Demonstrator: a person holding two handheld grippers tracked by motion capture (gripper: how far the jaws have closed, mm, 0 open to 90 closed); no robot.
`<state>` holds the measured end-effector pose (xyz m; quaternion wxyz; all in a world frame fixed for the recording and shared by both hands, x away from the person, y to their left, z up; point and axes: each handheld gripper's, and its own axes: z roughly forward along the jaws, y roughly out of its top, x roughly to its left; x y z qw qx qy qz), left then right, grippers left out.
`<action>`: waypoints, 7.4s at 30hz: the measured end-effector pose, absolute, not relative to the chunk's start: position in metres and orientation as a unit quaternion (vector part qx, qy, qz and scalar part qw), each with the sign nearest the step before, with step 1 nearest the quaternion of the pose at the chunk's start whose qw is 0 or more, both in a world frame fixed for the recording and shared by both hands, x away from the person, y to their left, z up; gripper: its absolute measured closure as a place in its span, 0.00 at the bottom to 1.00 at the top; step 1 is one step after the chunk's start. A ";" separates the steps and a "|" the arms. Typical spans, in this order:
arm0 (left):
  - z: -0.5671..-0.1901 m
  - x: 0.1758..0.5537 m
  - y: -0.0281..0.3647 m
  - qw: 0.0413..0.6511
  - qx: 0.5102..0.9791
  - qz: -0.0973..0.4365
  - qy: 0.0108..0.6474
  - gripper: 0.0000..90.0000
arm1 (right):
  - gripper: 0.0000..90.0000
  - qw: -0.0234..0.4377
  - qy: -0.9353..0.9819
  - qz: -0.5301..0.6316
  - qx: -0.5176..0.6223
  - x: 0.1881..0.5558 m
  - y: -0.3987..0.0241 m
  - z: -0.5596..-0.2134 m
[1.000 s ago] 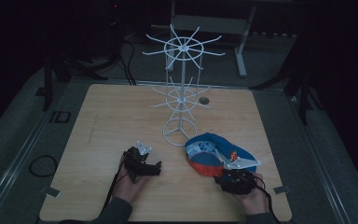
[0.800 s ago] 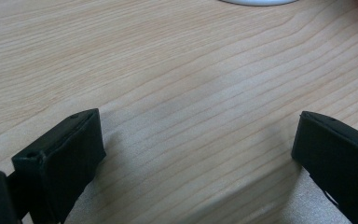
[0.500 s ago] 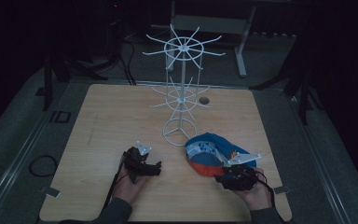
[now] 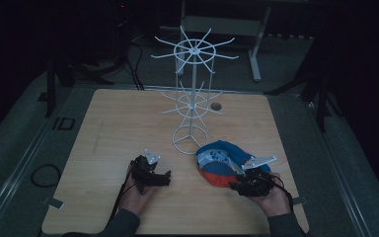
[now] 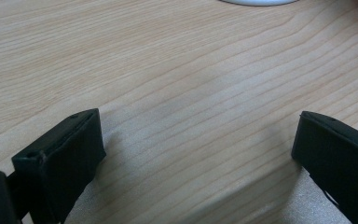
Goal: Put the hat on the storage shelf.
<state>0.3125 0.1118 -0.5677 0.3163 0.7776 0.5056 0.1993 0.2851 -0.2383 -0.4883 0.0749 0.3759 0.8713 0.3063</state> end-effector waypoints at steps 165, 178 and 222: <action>-0.568 0.313 0.111 0.316 0.777 0.199 0.506 0.03 | 0.97 0.118 0.907 0.289 0.284 0.373 -0.247 -0.402; -0.568 0.312 0.111 0.316 0.777 0.200 0.506 0.03 | 0.97 0.129 0.885 0.337 0.296 0.365 -0.269 -0.385; -0.568 0.312 0.111 0.316 0.777 0.200 0.506 0.03 | 0.97 0.168 0.852 0.386 0.311 0.354 -0.293 -0.338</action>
